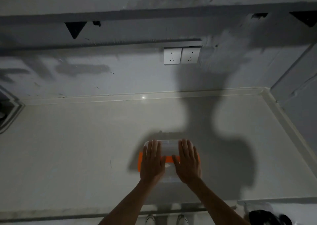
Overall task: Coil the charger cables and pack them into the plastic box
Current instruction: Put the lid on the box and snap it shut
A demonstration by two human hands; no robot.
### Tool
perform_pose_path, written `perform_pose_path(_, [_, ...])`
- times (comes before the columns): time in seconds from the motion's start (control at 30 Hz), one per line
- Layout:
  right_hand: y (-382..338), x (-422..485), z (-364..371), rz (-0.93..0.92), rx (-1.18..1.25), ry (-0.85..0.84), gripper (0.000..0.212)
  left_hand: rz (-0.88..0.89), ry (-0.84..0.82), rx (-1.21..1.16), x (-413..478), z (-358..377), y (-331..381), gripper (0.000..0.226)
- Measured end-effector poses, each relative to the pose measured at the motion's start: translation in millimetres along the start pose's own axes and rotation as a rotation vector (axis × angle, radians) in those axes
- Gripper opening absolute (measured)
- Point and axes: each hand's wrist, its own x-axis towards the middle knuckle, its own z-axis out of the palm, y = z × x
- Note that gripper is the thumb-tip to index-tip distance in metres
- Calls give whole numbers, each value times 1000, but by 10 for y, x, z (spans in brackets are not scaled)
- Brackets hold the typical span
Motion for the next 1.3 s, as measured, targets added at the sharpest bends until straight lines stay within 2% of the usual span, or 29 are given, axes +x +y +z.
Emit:
perform_pose_path(0.1, [-4, 73, 7, -5, 6, -79, 68, -13, -46, -7, 54, -17, -23, 63])
perform_pose_path(0.2, [119, 99, -32, 23, 228, -103, 69, 28, -47, -146, 98, -32, -105, 62])
perform_pose_path(0.23, [182, 100, -44, 40, 354, -79, 71, -9, -13, -261, 94, -72, -144, 66])
perform_pose_path(0.3, [318, 31, -35, 104, 519, 5, 84, -191, 31, -477, 28, -137, -250, 89])
perform_pose_path(0.37, [372, -113, -9, 285, 594, 71, 108, -385, 117, -543, -146, -188, -324, 116])
perform_pose_path(0.43, [306, -222, -36, 641, 847, 30, 136, -648, 67, -727, -306, -174, -327, 129])
perform_pose_path(0.5, [169, -262, -88, 897, 1194, -53, 136, -903, -61, -1058, -418, -84, -292, 128])
perform_pose_path(0.57, [106, -239, -66, 964, 1389, -47, 122, -975, -75, -1288, -447, 105, -312, 111])
perform_pose_path(0.67, [108, -261, -50, 933, 1422, -18, 104, -879, 19, -1183, -456, 59, -221, 77])
perform_pose_path(0.77, [73, -288, -157, 837, 1321, 110, 70, -750, 178, -1017, -417, -153, -108, 56])
perform_pose_path(0.83, [20, -284, -184, 813, 1282, 192, 58, -676, 236, -898, -417, -222, -71, 51])
perform_pose_path(0.9, [1, -306, -163, 828, 1261, 201, 65, -607, 255, -808, -439, -271, -40, 53])
perform_pose_path(0.97, [17, -319, -133, 861, 1284, 154, 85, -541, 263, -751, -470, -302, -18, 59])
perform_pose_path(1.03, [8, -304, -171, 940, 1319, 69, 104, -531, 274, -747, -466, -334, -12, 66])
perform_pose_path(1.1, [13, -257, -162, 1043, 1415, 80, 113, -526, 278, -735, -457, -299, -31, 68])
perform_pose_path(1.17, [-48, -258, -197, 1075, 1443, 152, 102, -520, 270, -724, -469, -275, -31, 69])
perform_pose_path(1.3, [-66, -351, -157, 782, 920, 247, 71, -519, 267, -735, -490, -232, -44, 59])
